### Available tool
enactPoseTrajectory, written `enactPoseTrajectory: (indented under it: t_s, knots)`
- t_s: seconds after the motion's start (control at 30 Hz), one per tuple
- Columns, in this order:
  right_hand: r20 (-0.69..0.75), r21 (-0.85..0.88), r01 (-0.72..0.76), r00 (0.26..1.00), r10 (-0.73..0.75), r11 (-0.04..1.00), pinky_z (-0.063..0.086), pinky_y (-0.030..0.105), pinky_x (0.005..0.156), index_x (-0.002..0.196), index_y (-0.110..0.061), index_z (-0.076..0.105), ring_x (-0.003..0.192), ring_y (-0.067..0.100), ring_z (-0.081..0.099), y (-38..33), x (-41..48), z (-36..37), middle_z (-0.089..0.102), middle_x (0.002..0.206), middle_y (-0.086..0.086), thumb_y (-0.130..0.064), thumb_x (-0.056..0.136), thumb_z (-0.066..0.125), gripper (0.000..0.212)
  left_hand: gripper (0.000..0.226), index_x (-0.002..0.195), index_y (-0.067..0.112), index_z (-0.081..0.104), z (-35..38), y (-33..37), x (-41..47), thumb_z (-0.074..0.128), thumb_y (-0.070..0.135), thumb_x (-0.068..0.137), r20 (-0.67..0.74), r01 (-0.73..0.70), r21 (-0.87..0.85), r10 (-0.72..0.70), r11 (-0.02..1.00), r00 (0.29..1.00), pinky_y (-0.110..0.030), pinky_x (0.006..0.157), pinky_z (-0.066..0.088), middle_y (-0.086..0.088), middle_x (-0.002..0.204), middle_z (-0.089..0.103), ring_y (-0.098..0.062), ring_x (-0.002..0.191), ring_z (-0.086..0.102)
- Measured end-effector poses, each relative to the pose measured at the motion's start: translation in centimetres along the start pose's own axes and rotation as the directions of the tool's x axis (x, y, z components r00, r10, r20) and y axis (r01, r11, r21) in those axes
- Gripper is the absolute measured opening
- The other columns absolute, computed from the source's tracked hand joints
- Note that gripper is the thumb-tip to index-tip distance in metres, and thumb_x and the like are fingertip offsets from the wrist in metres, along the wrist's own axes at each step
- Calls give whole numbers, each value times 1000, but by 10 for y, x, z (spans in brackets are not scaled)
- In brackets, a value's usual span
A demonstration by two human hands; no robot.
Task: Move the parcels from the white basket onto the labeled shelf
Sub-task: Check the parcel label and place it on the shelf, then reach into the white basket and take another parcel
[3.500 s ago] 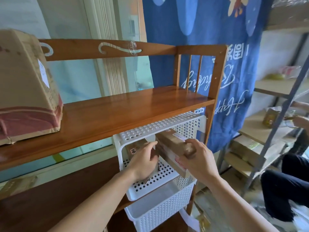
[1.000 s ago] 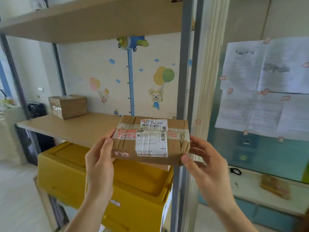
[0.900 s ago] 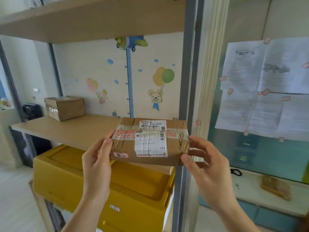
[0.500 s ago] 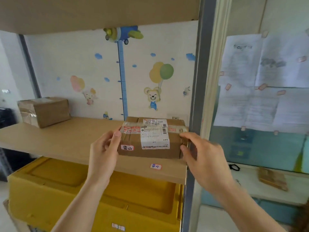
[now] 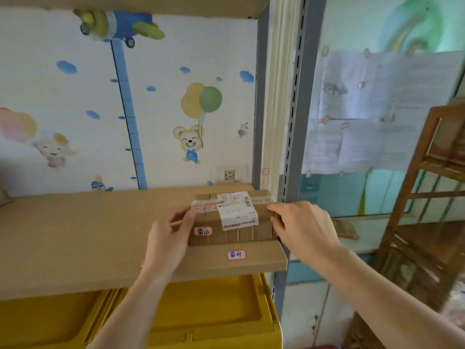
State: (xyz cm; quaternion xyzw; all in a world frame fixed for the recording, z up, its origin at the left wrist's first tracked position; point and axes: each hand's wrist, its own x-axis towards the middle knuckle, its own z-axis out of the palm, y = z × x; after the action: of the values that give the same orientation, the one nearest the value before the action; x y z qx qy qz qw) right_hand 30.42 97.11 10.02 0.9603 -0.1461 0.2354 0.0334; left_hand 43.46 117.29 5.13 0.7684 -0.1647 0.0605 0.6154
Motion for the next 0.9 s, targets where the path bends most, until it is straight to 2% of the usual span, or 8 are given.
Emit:
enactPoseTrajectory:
  t_s: [0.07,0.17,0.23,0.3,0.4,0.53,0.7,0.9]
  knots:
    - [-19,100,11,1000,-9,995,59,30,71,142,-36,52,82,16,73,2,-3,-2,77,99,-7,-35,101,54,41,34,135,18,62,-3,3,-5,55,28,103,-89,-111,64,116,992,989,-27,83,55,1,119,69,-12,105,63]
    - [-43,344,12,999,3,939,58,26,69,141,-38,49,69,1,64,15,-15,-8,71,87,-16,-35,94,66,50,27,123,18,65,-1,21,-19,52,10,100,-194,-486,87,493,870,848,-22,88,52,2,113,65,-1,104,62]
    - [-77,509,18,997,24,860,54,21,70,136,-42,52,81,1,65,29,-32,-16,67,94,-21,-33,90,71,50,29,115,16,68,16,39,-29,50,5,94,-128,-629,17,626,777,770,-19,84,50,2,110,66,0,106,62]
    - [-105,602,10,992,67,799,53,19,80,135,-44,51,105,-1,63,49,-52,-28,65,112,-24,-31,89,73,53,29,114,13,69,46,55,-39,48,10,95,-28,-670,-110,671,734,741,-27,82,51,1,113,68,-10,107,64]
    - [-148,622,-31,977,156,782,51,26,98,141,-36,50,126,-3,54,93,-83,-46,60,133,-24,-28,88,75,59,32,117,11,69,107,80,-58,46,15,97,103,-675,-277,720,684,686,-25,86,49,-4,114,69,-14,109,64]
    - [-229,567,-130,924,307,813,47,37,109,147,-31,46,137,-2,48,179,-128,-72,54,144,-21,-32,86,73,67,33,127,22,63,208,111,-91,45,26,100,261,-593,-440,728,674,634,-24,93,46,1,125,67,-14,118,62]
    - [-287,514,-300,823,491,804,42,34,114,148,-32,45,138,-4,45,307,-205,-103,52,146,-22,-27,87,73,67,43,142,23,55,359,158,-157,45,31,101,429,-457,-593,741,663,517,-34,109,43,10,145,57,-12,139,50]
    - [-337,464,-419,731,593,780,49,50,106,149,-35,45,131,15,59,466,-288,-140,58,145,-14,-50,80,65,73,50,151,26,46,529,229,-255,47,32,101,547,-361,-660,751,659,370,-11,110,33,16,157,45,6,144,37]
